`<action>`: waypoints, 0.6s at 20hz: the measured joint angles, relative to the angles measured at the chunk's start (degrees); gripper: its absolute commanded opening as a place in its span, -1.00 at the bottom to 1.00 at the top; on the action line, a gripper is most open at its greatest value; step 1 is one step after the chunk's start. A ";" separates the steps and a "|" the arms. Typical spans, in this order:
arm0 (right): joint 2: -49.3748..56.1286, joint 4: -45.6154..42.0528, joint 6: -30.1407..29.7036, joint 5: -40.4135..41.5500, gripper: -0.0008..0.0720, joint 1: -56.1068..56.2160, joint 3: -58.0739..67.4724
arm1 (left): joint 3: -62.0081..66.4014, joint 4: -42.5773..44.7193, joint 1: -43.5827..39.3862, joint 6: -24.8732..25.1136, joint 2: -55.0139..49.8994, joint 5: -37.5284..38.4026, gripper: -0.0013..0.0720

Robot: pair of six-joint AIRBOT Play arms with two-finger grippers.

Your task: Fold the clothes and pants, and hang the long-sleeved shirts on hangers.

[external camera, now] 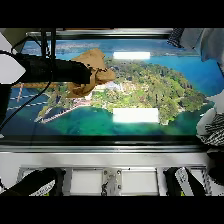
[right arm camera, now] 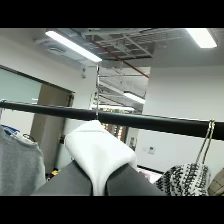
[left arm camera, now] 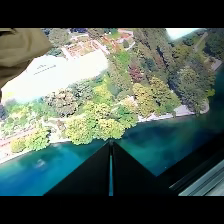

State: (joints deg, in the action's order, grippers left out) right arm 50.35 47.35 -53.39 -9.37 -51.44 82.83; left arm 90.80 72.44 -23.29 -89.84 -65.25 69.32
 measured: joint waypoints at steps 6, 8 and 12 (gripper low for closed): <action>0.74 1.14 0.00 0.42 -0.95 -0.85 2.69 | 0.00 0.00 0.00 0.39 0.00 0.09 -0.92; 1.22 1.31 0.02 0.46 -0.95 -0.90 3.89 | 0.00 0.02 0.00 0.39 0.00 0.11 -0.92; 2.25 1.33 0.02 1.03 -0.95 -0.94 6.10 | 0.00 0.02 0.00 0.42 0.00 0.15 -0.92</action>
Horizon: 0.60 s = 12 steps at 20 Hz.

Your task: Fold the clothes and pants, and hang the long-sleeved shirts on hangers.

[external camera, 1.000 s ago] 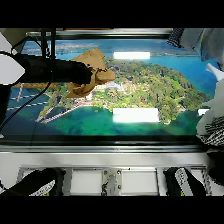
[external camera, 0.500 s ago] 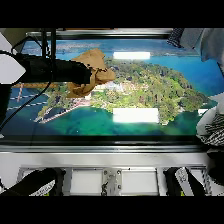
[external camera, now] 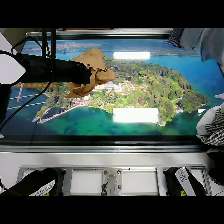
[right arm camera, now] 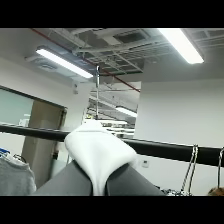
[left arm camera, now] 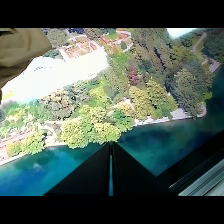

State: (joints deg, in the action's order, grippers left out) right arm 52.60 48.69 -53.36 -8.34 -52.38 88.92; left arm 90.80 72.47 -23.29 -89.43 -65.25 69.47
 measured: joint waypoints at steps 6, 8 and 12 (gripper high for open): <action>1.49 0.04 0.22 3.02 -0.95 -1.44 0.96 | 0.00 0.00 0.00 0.20 -0.02 0.02 -0.92; 1.88 0.04 0.63 3.28 -0.95 -3.02 1.03 | 0.00 0.00 0.00 0.17 -0.02 0.02 -0.92; 2.73 0.15 3.50 3.43 -0.95 -7.15 1.05 | 0.00 0.02 0.00 0.17 -0.02 -0.02 -0.92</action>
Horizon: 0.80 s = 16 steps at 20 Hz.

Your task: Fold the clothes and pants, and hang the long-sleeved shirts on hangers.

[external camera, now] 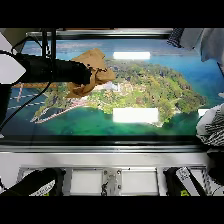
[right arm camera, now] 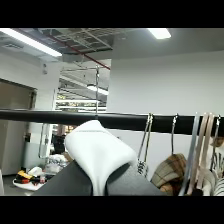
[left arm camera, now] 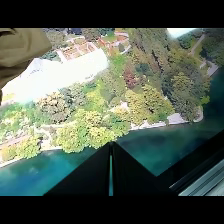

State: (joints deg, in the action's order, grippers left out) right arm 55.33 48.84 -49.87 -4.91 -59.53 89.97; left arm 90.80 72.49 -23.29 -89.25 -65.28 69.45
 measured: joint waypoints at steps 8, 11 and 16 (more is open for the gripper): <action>2.73 0.04 3.69 0.26 -0.95 -3.82 0.07 | 0.00 -0.02 0.00 -0.17 0.00 0.24 -0.92; 3.85 0.94 4.24 2.05 -0.95 -4.02 0.09 | 0.00 -0.02 0.00 -0.17 0.00 0.94 -0.92; 4.85 1.53 4.28 5.73 -0.95 -4.04 0.07 | 0.00 -0.02 0.00 -0.17 0.00 1.57 -0.92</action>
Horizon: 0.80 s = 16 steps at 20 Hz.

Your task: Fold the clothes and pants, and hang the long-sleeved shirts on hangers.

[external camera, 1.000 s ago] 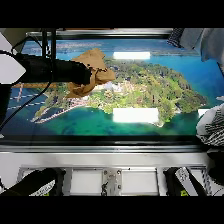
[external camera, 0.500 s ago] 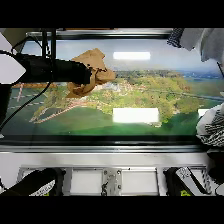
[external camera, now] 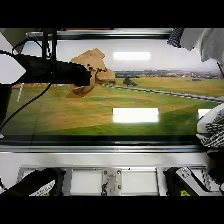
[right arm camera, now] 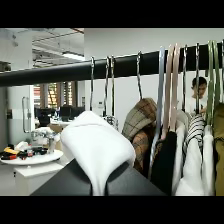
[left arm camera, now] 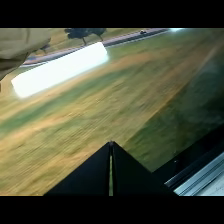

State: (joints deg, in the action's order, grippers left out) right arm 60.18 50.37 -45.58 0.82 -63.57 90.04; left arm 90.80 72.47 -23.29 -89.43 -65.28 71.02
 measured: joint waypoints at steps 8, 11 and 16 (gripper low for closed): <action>-0.55 1.95 -0.57 11.32 -0.94 1.44 -0.11 | 0.00 0.00 0.00 0.07 0.00 -0.33 -0.92; -1.14 2.21 -3.87 15.96 -0.94 4.57 -0.17 | 0.00 -0.02 0.00 0.15 0.00 -0.68 -0.92; -2.12 2.40 -11.06 26.45 -0.92 11.47 -0.22 | 0.00 -0.02 0.00 0.15 0.00 -0.94 -0.92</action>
State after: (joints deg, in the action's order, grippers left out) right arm 58.06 52.77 -56.64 27.27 -52.10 89.82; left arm 90.80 72.44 -23.29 -89.27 -65.28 70.08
